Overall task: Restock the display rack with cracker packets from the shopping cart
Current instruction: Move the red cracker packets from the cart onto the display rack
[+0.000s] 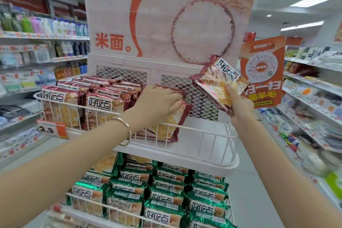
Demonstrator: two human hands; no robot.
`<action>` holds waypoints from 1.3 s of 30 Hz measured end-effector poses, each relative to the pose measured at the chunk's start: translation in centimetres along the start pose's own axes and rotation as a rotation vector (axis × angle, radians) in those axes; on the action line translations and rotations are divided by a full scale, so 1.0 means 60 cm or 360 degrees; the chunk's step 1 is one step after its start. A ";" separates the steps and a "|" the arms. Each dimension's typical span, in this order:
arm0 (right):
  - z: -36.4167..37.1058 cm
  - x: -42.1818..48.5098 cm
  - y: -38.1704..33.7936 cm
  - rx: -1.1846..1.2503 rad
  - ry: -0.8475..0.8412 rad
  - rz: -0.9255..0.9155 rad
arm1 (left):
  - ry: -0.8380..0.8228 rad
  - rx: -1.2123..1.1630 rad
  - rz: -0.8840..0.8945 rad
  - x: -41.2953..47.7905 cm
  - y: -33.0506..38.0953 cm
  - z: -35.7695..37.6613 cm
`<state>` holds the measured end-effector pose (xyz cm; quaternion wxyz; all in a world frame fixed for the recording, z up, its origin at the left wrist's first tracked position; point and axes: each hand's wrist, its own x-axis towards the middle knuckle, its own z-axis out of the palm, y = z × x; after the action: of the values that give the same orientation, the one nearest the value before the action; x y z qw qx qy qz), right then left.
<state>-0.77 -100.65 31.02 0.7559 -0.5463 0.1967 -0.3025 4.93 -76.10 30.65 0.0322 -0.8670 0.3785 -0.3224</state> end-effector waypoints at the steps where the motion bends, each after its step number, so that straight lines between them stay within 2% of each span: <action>1: 0.001 -0.001 0.000 0.0006 -0.0009 0.0004 | 0.0033 -0.0061 -0.0047 -0.004 -0.009 0.001; 5: 0.005 -0.012 0.000 0.0063 -0.0063 0.0026 | 0.0072 -0.0303 -0.0156 -0.027 -0.042 0.005; 8: 0.007 -0.022 -0.002 0.0042 -0.0117 0.0024 | 0.0100 -0.0232 -0.0154 -0.026 -0.035 0.008; 14: 0.014 -0.035 -0.007 -0.0003 -0.0163 -0.0026 | -0.0100 -0.0226 -0.0104 -0.030 0.013 0.005; 20: 0.002 -0.043 -0.007 0.0131 -0.0134 0.0008 | 0.0055 -0.0570 -0.0212 -0.051 -0.023 0.008; 26: 0.005 -0.042 -0.005 0.0018 -0.0090 -0.0040 | -0.0258 -0.0165 -0.0179 -0.056 0.010 0.030; 30: 0.005 -0.041 -0.001 -0.0020 -0.0100 -0.0056 | -0.0393 -0.0377 -0.0209 -0.063 -0.011 0.020; 34: 0.001 -0.037 -0.001 -0.0050 -0.0096 -0.0046 | -0.0515 -0.0397 -0.0233 -0.060 -0.013 0.009; 37: 0.002 -0.038 -0.002 -0.0138 -0.0075 -0.0169 | -0.0623 -0.0757 -0.0337 -0.037 -0.018 -0.024; 39: -0.002 -0.027 -0.001 -0.0386 -0.0086 -0.0354 | -0.0512 -0.0985 -0.0426 -0.002 -0.027 -0.046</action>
<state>-2.06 -99.66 30.97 0.6512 -0.6599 0.1496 -0.3437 4.32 -74.34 33.27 -0.2149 -0.9171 0.3314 -0.0536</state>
